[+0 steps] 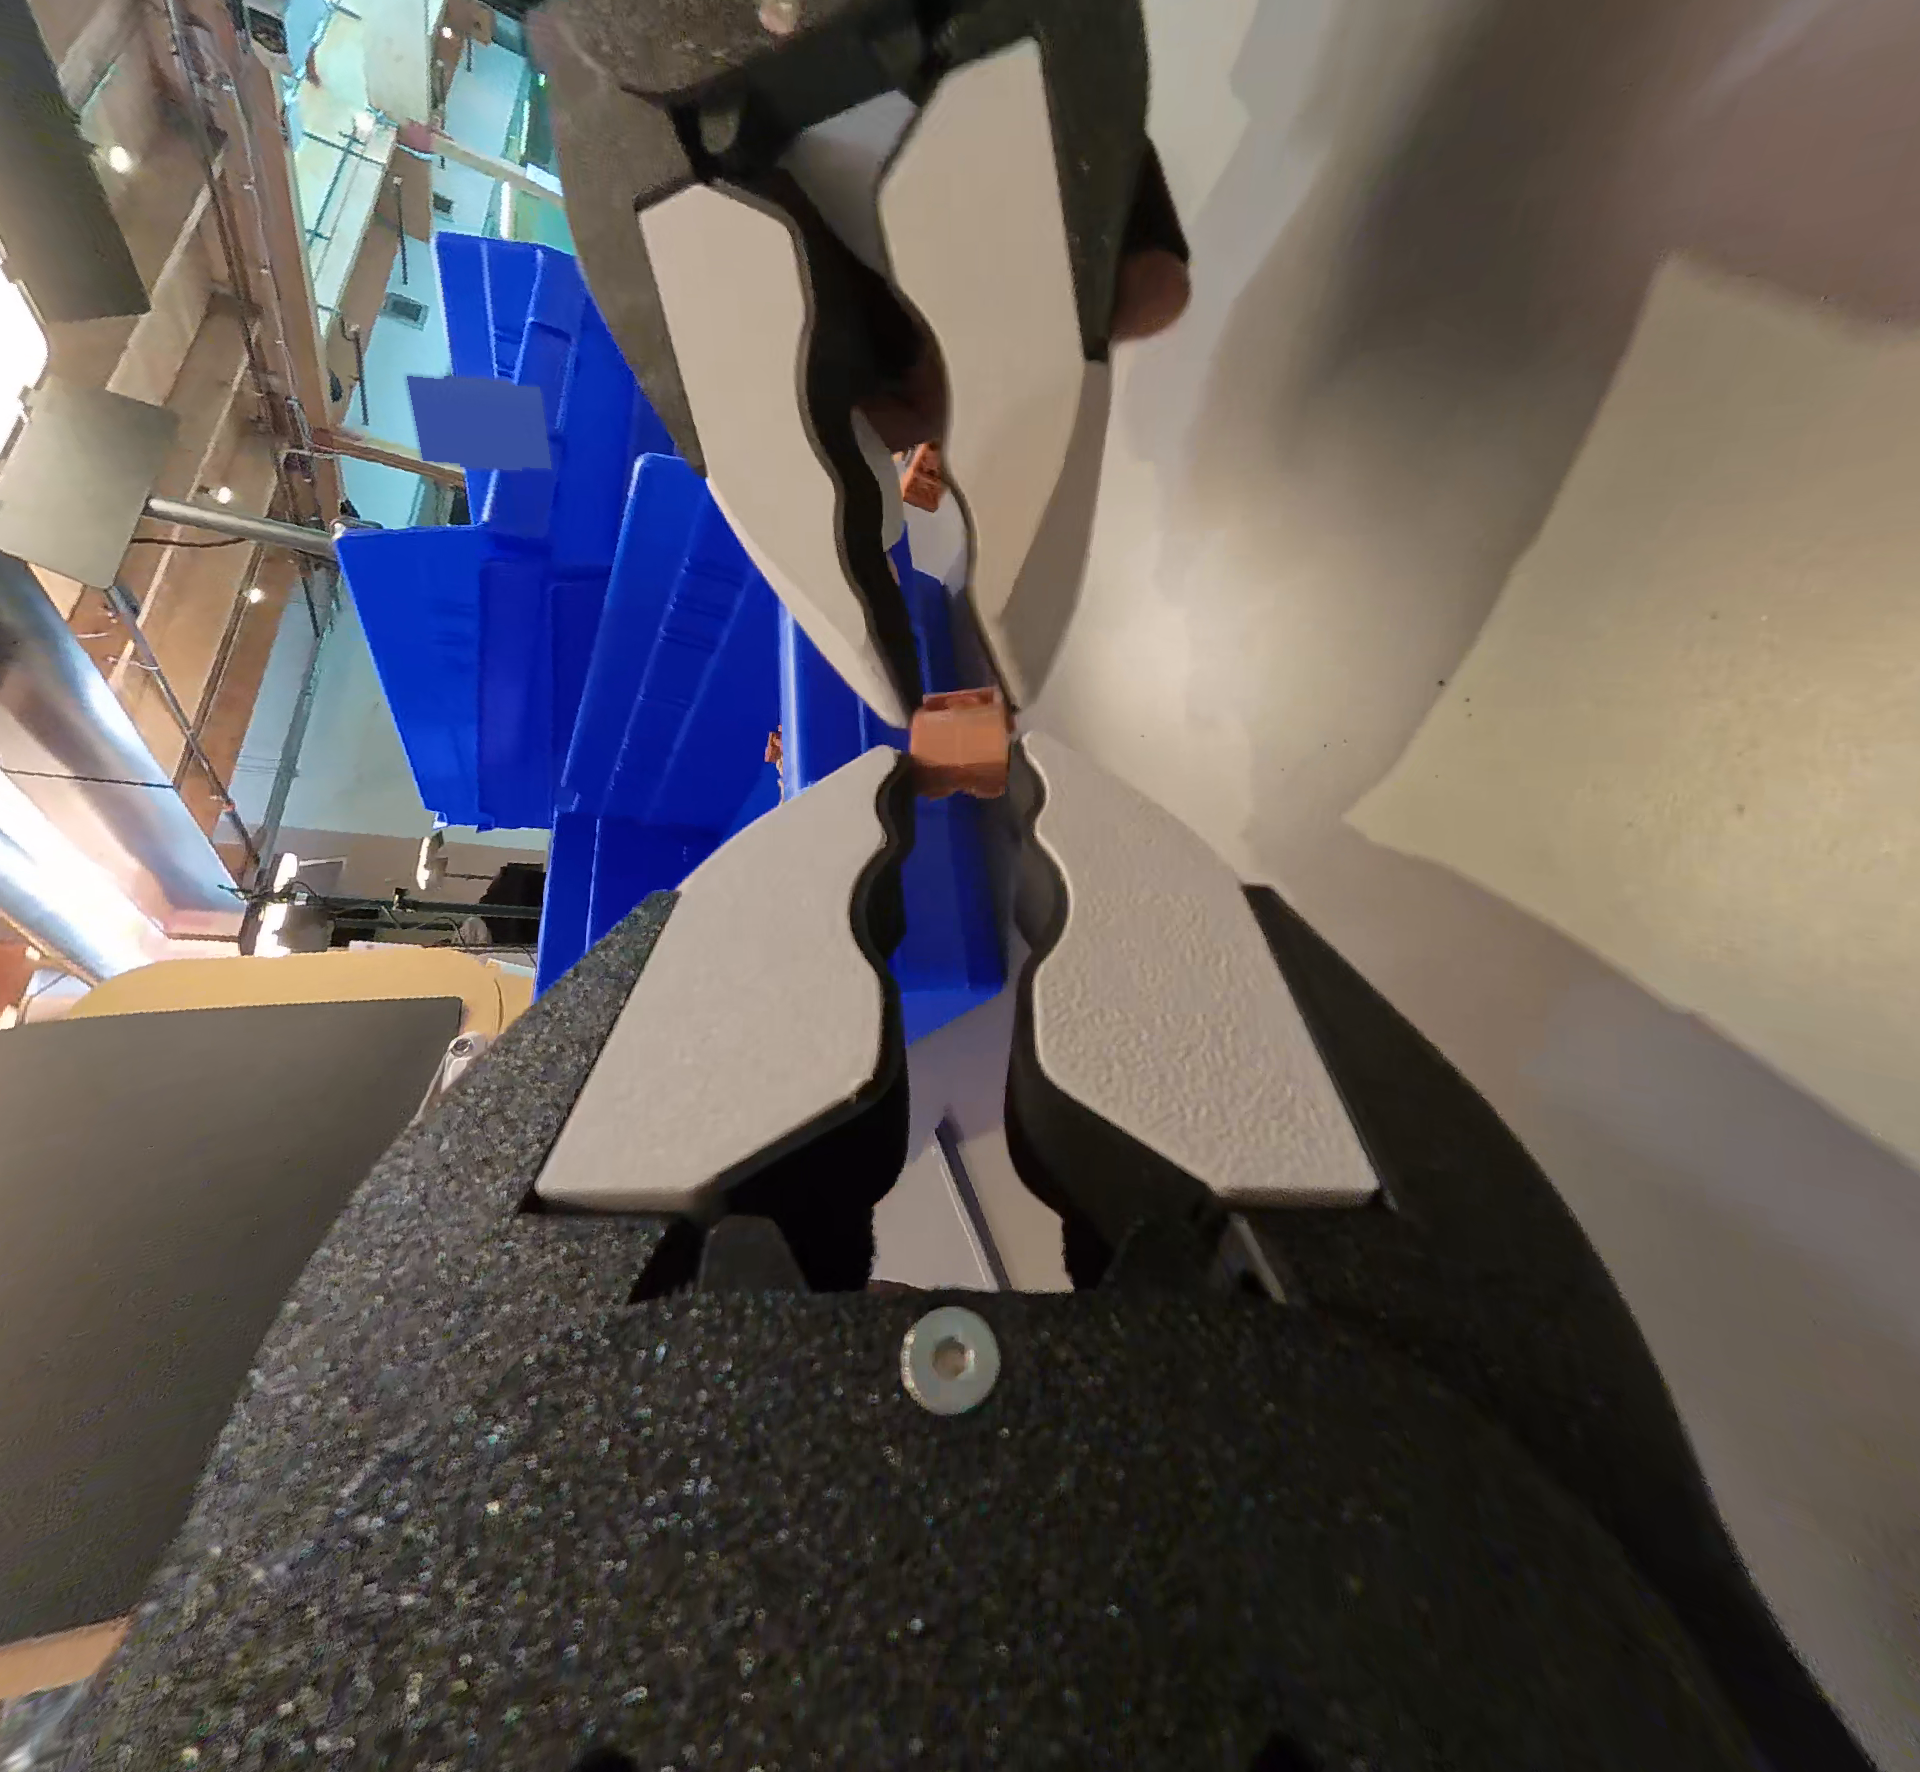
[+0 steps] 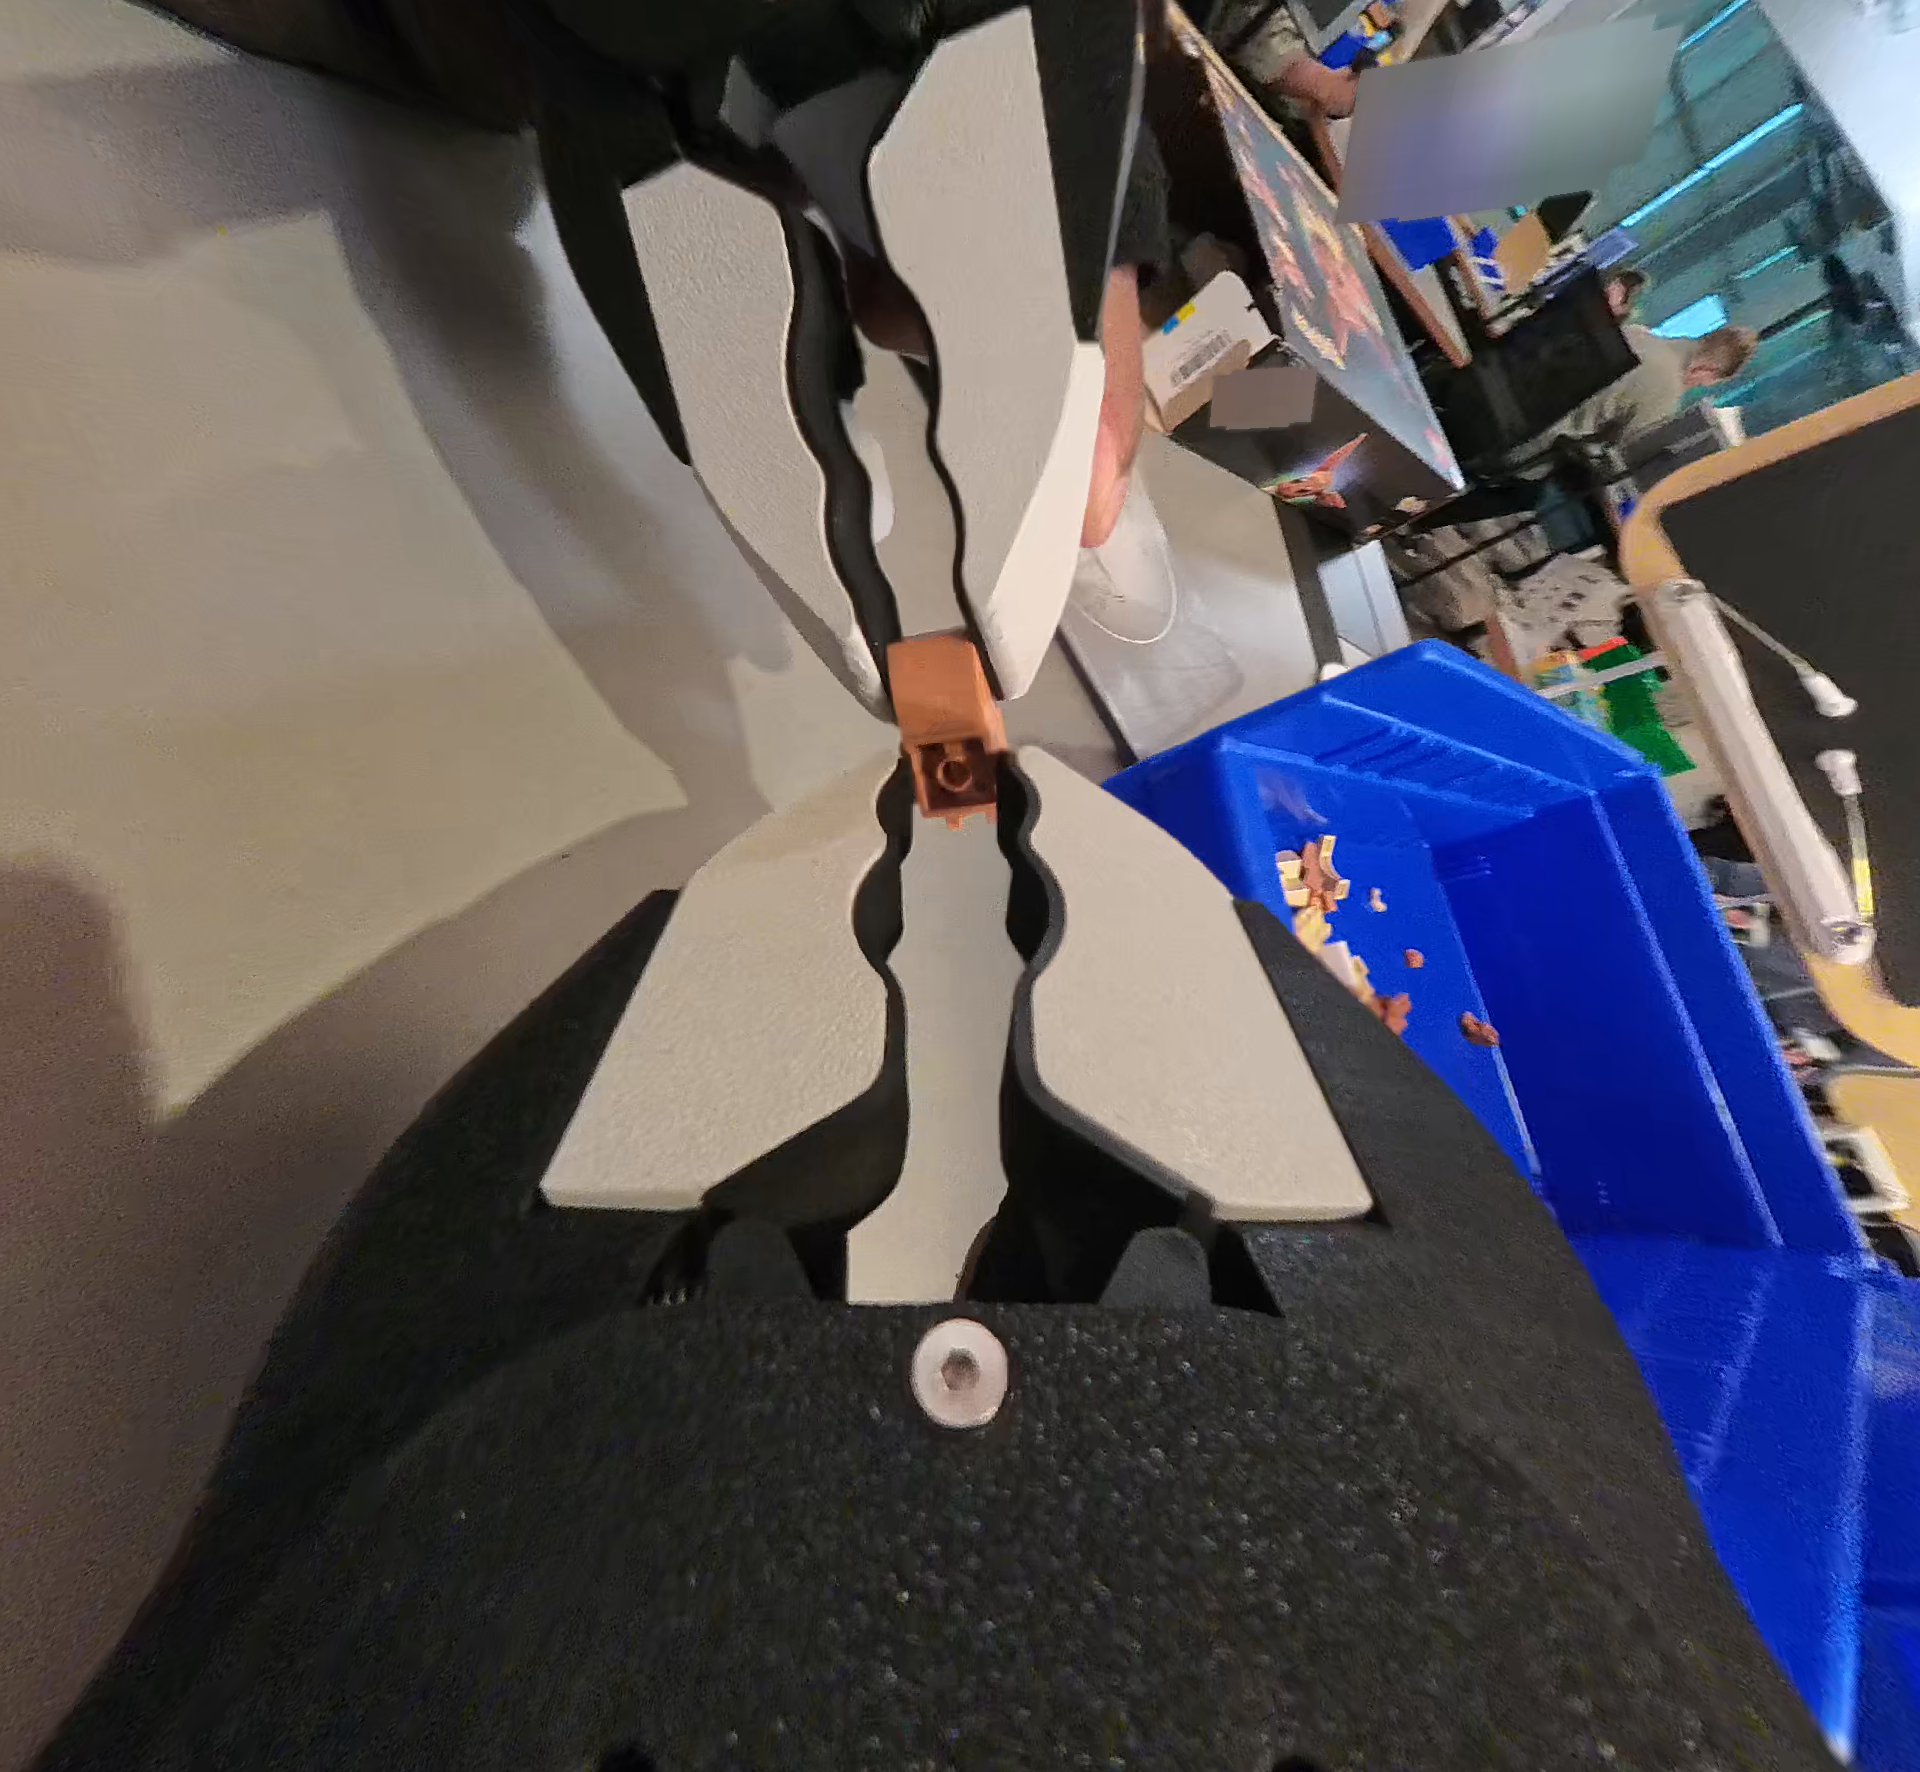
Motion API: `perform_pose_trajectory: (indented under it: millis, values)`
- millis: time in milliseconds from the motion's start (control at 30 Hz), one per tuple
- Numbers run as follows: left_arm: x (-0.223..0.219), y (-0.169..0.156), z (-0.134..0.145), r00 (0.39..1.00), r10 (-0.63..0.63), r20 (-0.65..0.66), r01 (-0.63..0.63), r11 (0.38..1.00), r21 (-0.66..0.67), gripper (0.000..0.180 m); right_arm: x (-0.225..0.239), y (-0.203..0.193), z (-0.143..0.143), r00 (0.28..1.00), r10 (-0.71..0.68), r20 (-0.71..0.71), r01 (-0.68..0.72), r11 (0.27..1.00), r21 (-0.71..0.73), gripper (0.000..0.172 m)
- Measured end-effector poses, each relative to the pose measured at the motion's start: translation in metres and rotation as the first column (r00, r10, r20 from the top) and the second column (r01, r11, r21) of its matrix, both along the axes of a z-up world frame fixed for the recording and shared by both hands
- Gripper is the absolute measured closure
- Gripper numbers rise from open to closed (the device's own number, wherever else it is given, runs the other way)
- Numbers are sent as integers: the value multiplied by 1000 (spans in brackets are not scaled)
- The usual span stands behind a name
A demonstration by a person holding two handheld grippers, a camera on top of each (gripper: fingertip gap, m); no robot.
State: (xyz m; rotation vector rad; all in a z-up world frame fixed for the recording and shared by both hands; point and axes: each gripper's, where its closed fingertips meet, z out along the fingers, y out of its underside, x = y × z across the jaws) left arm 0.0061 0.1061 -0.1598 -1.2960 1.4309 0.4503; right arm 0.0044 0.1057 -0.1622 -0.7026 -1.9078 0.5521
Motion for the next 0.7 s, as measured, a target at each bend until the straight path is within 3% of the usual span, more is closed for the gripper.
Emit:
perform_pose_trajectory:
  millis: [33,100,267,333,433,500,567,700]
  values:
    - [-1,0,-4,999,1,-37,-1,1000,0,164,1,1,2,1000,3,-2,-3,1000,-20,172]
    - [-11,4,-7,994,46,-95,-44,999,26,164,6,1,5,1000,24,6,-24,997,-71,172]
    - [-9,5,13,991,46,128,-43,999,-23,164,3,23,5,997,-71,-40,72,997,21,172]
    - [-11,7,18,961,78,264,-49,992,-114,164,0,22,8,994,-71,-82,78,993,89,157]
    - [-15,12,26,847,153,509,4,956,-294,164,-4,23,16,984,-85,-159,111,981,161,153]
    - [-14,12,37,712,183,678,108,926,-363,163,-5,23,24,973,-94,-210,128,980,155,153]
    - [-15,12,44,608,209,766,187,900,-394,163,-6,22,35,959,-104,-264,140,982,123,153]
    - [-12,14,41,540,255,802,246,864,-440,163,-7,25,42,943,-141,-303,177,979,98,153]
